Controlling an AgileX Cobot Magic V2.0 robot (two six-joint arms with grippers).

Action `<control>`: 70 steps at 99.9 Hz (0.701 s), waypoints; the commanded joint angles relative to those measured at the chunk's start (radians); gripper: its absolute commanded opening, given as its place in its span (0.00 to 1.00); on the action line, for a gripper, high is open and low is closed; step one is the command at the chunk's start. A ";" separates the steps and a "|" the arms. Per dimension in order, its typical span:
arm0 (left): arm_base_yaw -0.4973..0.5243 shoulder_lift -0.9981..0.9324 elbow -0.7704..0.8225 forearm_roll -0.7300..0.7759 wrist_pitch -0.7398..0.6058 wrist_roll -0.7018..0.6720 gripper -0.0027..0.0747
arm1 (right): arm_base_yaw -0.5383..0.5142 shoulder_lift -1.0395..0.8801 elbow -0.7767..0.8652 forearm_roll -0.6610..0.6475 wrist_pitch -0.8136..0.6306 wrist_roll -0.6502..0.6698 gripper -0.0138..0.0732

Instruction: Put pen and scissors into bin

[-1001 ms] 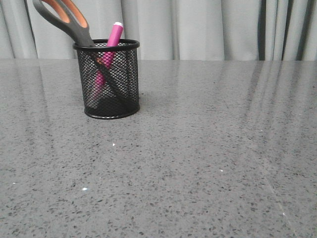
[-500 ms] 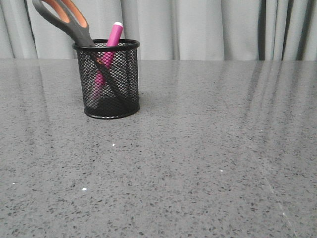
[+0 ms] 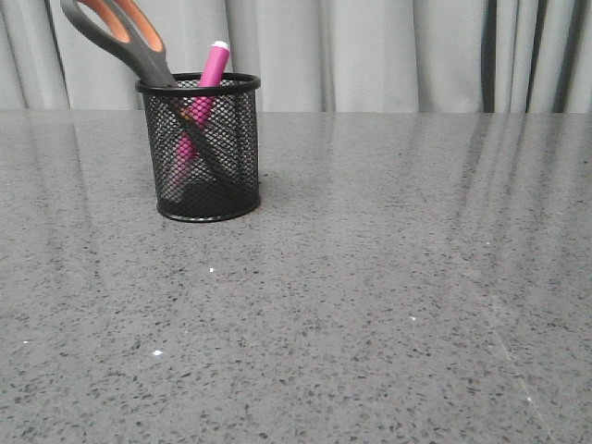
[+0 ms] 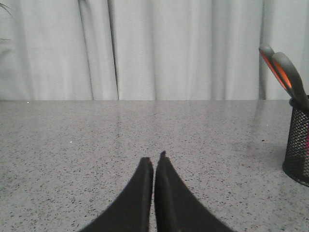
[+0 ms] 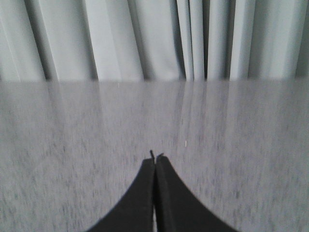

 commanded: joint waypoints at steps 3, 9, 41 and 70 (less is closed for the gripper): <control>0.001 -0.027 0.022 -0.003 -0.073 -0.009 0.01 | -0.006 -0.018 0.025 0.021 -0.075 -0.022 0.07; 0.001 -0.027 0.022 -0.003 -0.073 -0.009 0.01 | -0.006 -0.064 0.038 0.017 -0.059 -0.022 0.07; 0.001 -0.025 0.022 -0.003 -0.073 -0.009 0.01 | -0.010 -0.069 0.038 -0.010 0.015 -0.022 0.07; 0.001 -0.025 0.022 -0.003 -0.073 -0.009 0.01 | -0.010 -0.069 0.038 -0.010 0.005 -0.022 0.07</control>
